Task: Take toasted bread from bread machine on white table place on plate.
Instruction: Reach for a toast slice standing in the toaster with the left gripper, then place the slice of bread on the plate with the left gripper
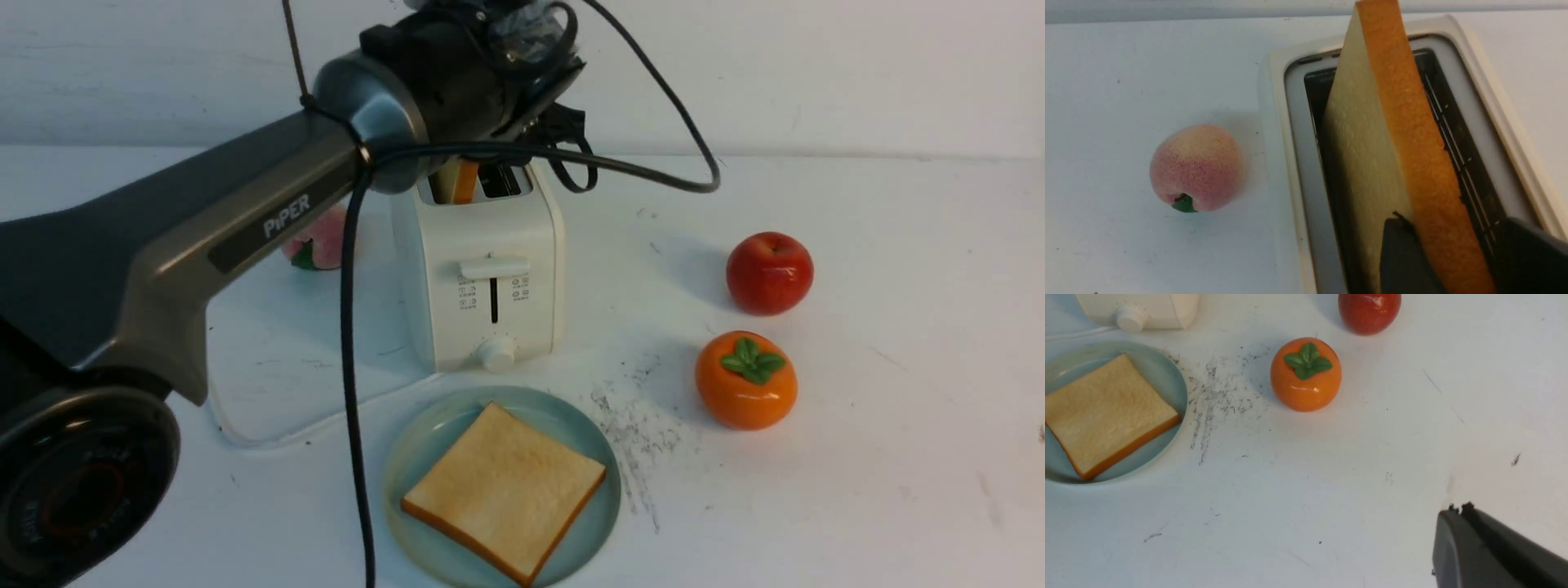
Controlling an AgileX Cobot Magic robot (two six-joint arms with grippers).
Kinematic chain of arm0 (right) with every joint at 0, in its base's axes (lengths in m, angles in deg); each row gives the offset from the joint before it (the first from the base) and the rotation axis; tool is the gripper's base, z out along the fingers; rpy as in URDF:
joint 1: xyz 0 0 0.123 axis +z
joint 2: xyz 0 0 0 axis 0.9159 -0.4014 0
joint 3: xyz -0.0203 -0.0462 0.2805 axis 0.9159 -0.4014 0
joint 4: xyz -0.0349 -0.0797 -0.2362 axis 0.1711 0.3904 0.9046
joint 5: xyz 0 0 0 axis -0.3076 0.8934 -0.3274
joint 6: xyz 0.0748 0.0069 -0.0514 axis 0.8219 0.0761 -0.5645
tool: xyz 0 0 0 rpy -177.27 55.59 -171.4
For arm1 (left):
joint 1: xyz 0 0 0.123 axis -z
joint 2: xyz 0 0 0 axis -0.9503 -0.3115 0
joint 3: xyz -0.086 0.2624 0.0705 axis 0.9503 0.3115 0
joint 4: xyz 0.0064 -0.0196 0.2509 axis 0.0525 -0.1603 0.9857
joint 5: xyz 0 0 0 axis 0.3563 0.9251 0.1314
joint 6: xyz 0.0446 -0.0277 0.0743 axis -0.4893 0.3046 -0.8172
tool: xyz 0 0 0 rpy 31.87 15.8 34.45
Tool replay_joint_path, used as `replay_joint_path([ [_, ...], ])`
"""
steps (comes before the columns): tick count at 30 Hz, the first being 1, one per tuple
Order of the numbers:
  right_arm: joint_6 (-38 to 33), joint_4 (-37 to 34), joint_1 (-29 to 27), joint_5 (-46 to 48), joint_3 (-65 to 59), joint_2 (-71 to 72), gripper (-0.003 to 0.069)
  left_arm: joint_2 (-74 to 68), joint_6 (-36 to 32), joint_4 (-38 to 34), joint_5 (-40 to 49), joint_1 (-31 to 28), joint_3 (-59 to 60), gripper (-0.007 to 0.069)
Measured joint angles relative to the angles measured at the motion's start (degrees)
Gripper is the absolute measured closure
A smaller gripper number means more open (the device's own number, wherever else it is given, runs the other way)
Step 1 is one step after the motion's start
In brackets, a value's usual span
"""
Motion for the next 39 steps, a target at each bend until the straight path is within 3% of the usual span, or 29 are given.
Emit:
replay_joint_path([
  [4,0.0,0.0,0.0,0.0,0.0,0.0,0.0659,-0.89,0.0,0.19,0.06,0.0,0.0,0.0356],
  [10,0.0,0.0,0.0,0.0,0.0,0.0,0.0659,-0.77,0.0,0.73,0.47,0.0,0.0,0.0548],
  [18,0.0,-0.06,0.0,0.0,0.0,0.0,0.0659,6.07,-2.99,-1.89,2.18,0.0,-3.45,0.0546],
  [23,0.0,-0.16,0.0,0.0,0.0,0.0,0.0659,16.63,-8.49,-11.22,8.13,0.03,-10.08,0.0546],
  [26,0.0,-0.33,0.0,-0.07,-0.16,0.0,0.0657,26.12,-17.13,-20.3,15.6,0.03,-11.63,0.0546],
  [29,0.0,-0.73,0.0,-0.38,-1.16,0.0,0.0657,33.34,-23.39,-27.35,17.56,0.03,-9.52,0.0546],
  [33,0.0,-1.36,0.0,-0.44,-1.71,0.0,0.0653,42.43,-27.49,-40.08,17.56,0.03,3.28,0.0546],
  [37,0.0,-1.83,0.0,-0.78,-1.71,0.0,0.065,47.93,-32.44,-52.94,16.91,0.03,25.69,0.0546],
  [39,0.0,-1.9,0.0,-0.84,-1.71,0.0,0.0648,48.39,-35.14,-57.09,12.37,0.03,36.44,0.0546],
])
